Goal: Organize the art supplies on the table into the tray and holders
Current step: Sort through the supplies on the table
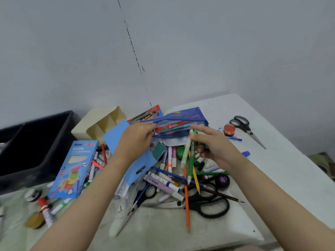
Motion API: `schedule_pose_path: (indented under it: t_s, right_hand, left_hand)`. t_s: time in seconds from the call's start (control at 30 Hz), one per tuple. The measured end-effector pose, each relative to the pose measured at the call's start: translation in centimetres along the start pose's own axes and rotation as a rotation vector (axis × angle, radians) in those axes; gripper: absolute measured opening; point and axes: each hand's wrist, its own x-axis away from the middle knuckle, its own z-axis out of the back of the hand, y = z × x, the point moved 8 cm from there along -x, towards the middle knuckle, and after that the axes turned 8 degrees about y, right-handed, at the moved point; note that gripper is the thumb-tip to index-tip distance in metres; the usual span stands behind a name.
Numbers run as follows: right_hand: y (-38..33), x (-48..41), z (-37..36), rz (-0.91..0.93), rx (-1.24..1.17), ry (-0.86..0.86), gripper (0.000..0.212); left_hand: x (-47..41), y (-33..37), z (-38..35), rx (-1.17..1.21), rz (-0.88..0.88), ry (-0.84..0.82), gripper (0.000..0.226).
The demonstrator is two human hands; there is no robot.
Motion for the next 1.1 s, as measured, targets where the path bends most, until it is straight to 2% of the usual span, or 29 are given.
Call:
schedule_pose_path:
  t_s: [0.13, 0.3, 0.43, 0.57, 0.67, 0.83, 0.97, 1.1]
  right_hand:
    - [-0.3, -0.6, -1.3, -0.025, -0.052, 0.030, 0.028]
    - [-1.2, -2.4, -2.2, -0.129, -0.137, 0.131, 0.002]
    - [-1.6, -3.9, -2.7, -0.139, -0.087, 0.220, 0.013]
    - [-1.9, -5.0, -2.7, -0.096, -0.107, 0.300, 0.011]
    - [-1.3, -5.3, -3.2, -0.117, -0.156, 0.294, 0.032]
    - [-1.4, -5.5, -3.6, -0.123, -0.169, 0.296, 0.018]
    - [-2.0, -5.2, -3.1, -0.093, 0.007, 0.300, 0.022]
    - [-2.9, -4.7, -2.5, 0.016, 0.136, 0.342, 0.013]
  left_hand:
    - [-0.8, -0.5, 0.4, 0.088, 0.057, 0.073, 0.021]
    - [-1.1, -0.9, 0.4, 0.191, 0.139, 0.119, 0.037]
    - [-1.2, -0.6, 1.0, 0.247, 0.145, 0.126, 0.031]
    - [-1.4, -1.2, 0.8, 0.317, 0.165, 0.104, 0.035]
    - [-1.4, -2.1, 0.2, 0.330, 0.203, 0.057, 0.042]
    - [-1.4, -2.7, 0.5, 0.349, 0.216, 0.050, 0.042]
    - [-1.5, -3.3, 0.2, 0.365, 0.223, 0.061, 0.043]
    - [-1.7, -3.7, -0.1, 0.392, 0.230, 0.051, 0.044]
